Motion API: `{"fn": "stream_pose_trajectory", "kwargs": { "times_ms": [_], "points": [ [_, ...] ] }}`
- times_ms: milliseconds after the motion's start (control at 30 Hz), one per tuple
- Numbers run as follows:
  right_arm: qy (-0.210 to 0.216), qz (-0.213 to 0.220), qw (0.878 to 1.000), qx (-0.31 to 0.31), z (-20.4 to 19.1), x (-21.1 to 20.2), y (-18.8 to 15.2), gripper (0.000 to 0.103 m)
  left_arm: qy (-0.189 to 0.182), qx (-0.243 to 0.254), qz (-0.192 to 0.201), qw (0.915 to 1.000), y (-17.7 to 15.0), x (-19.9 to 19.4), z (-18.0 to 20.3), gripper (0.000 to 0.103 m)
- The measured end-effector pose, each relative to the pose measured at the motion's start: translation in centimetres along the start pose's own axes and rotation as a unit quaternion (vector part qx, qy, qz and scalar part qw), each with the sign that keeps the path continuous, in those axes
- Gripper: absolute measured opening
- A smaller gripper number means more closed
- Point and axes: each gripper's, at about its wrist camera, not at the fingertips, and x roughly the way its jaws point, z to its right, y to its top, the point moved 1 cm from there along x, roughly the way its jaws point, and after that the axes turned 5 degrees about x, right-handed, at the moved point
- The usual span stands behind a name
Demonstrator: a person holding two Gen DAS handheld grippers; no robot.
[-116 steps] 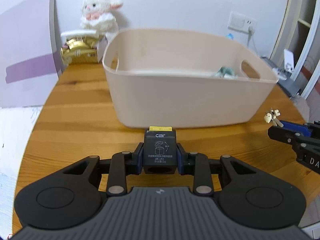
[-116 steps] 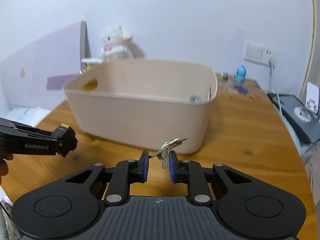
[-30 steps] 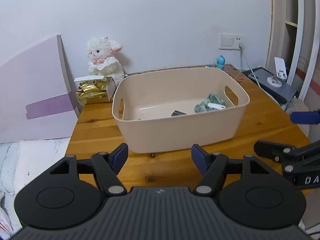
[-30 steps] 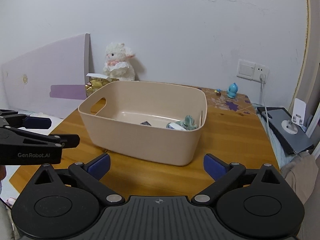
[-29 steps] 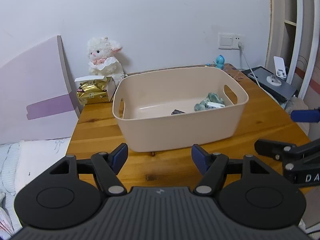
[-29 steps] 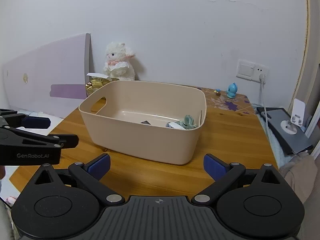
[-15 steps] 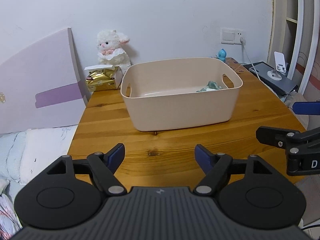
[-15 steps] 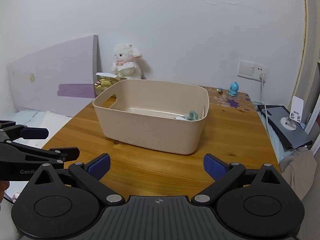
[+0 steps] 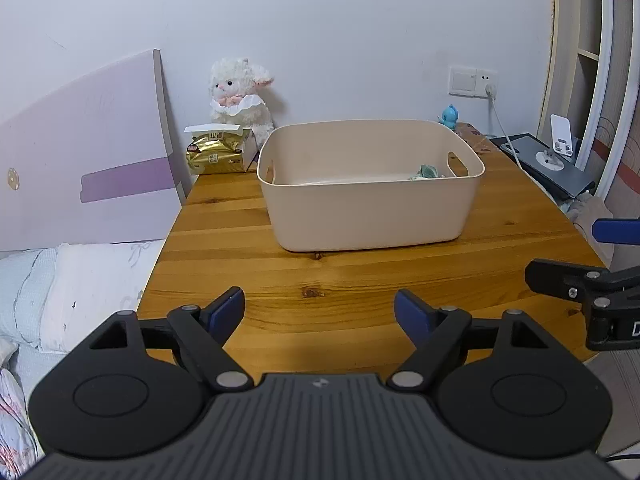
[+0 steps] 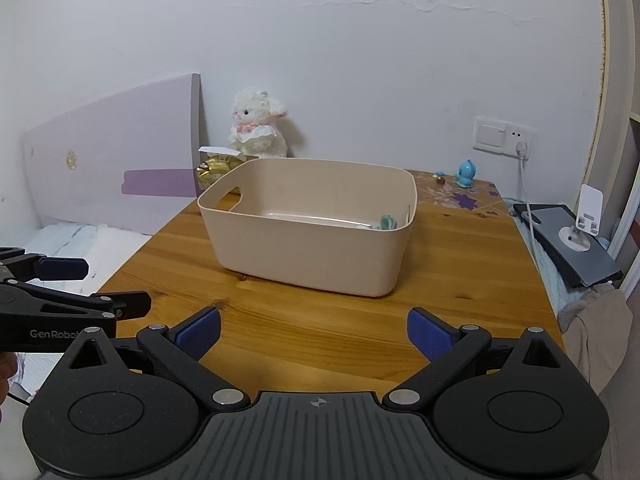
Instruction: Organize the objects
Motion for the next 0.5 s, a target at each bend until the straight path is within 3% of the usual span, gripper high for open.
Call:
{"fn": "stream_pose_trajectory", "kwargs": {
  "times_ms": [500],
  "points": [
    [-0.006, -0.018, 1.0, 0.008, 0.32, 0.72, -0.37, 0.102, -0.004, 0.001, -0.003, 1.0, -0.16, -0.17, 0.22, 0.084]
  ]
}}
